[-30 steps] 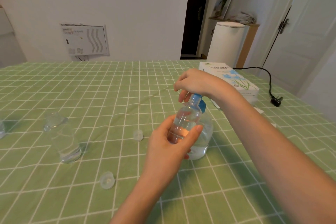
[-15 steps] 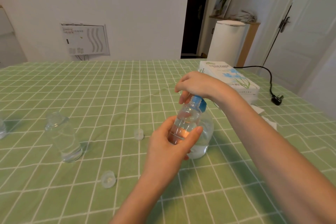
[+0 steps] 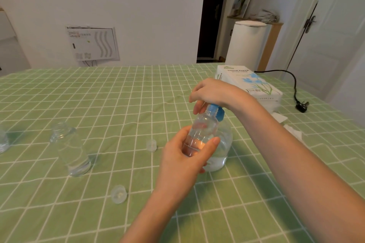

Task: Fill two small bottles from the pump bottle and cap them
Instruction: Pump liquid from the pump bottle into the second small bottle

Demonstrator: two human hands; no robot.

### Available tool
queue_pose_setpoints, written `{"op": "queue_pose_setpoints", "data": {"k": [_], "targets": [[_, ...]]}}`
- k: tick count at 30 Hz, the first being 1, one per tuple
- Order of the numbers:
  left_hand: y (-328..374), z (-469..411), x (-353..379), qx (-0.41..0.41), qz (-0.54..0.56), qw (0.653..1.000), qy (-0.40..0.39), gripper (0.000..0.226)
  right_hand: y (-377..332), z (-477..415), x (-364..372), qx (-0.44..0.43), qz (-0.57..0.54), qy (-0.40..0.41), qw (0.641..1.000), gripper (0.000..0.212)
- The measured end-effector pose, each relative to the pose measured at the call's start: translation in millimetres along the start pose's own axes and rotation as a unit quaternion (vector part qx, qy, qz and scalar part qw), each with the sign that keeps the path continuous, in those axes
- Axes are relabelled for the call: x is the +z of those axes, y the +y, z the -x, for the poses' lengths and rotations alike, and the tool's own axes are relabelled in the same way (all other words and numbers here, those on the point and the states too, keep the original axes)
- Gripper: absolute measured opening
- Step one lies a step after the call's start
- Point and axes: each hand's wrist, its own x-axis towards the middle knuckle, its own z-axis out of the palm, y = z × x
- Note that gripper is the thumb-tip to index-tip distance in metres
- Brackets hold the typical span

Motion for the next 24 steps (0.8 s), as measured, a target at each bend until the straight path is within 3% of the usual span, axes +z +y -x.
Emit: {"op": "queue_pose_setpoints", "data": {"k": [10,20,24], "targets": [[0,-2,1,0.011,0.003,1.000,-0.001,0.012,-2,5,-8,-0.036,-0.002,0.056,0.998,0.033],[0,0,0,0.015,-0.006,1.000,0.001,0.013,-1,2,-2,-0.023,-0.016,0.013,1.000,0.037],[-1,1,0,0.006,-0.005,1.000,0.003,0.013,2,2,2,-0.017,-0.032,-0.002,0.999,0.030]]}}
